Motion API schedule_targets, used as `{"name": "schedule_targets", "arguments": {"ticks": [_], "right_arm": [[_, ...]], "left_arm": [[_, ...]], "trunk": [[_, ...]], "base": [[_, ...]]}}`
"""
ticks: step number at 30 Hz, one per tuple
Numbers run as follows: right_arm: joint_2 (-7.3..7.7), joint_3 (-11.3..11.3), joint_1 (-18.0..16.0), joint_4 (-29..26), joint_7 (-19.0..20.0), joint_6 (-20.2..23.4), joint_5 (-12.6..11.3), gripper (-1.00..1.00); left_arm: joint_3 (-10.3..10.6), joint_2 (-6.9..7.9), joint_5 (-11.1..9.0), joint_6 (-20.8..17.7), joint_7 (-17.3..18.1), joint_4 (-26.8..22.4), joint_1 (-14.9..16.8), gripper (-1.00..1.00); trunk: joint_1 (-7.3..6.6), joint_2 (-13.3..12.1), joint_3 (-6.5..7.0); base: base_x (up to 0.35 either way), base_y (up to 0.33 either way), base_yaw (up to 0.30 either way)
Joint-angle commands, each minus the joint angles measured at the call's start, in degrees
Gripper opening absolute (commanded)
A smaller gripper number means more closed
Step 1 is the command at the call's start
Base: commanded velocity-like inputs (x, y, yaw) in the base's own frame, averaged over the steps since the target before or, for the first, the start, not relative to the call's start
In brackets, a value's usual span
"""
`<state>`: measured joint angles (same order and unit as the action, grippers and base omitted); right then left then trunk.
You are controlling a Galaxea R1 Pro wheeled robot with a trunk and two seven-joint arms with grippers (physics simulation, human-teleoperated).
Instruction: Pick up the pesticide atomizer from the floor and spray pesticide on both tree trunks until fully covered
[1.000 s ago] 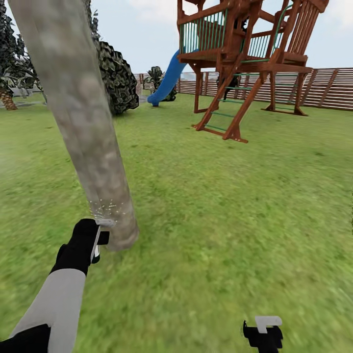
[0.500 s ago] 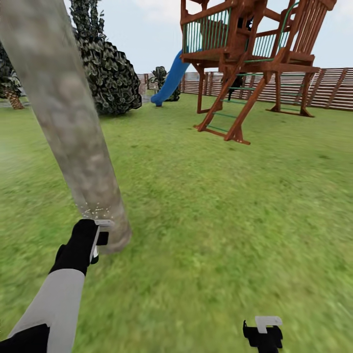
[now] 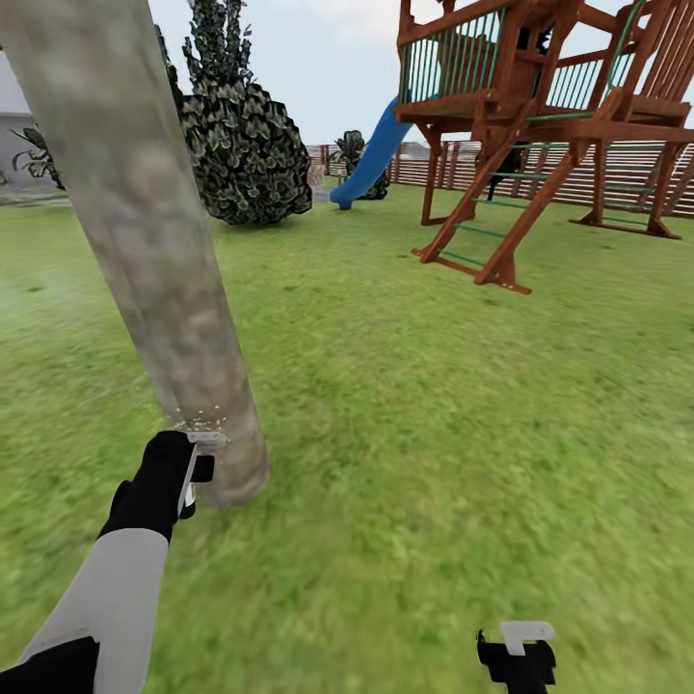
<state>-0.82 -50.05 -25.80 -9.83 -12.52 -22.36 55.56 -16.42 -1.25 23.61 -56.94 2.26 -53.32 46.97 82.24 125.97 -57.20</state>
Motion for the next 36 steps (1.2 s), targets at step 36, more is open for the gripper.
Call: {"name": "schedule_targets", "arguments": {"ticks": [36], "right_arm": [[-0.04, -0.4, 0.0, 0.0, -0.2, -0.1, 0.6, 1.00]], "left_arm": [[-5.1, 0.52, 0.3, 7.6, 0.0, 6.2, -4.4, -1.00]], "trunk": [[-0.01, 0.0, -0.05]], "base": [[0.095, -0.257, 0.101]]}}
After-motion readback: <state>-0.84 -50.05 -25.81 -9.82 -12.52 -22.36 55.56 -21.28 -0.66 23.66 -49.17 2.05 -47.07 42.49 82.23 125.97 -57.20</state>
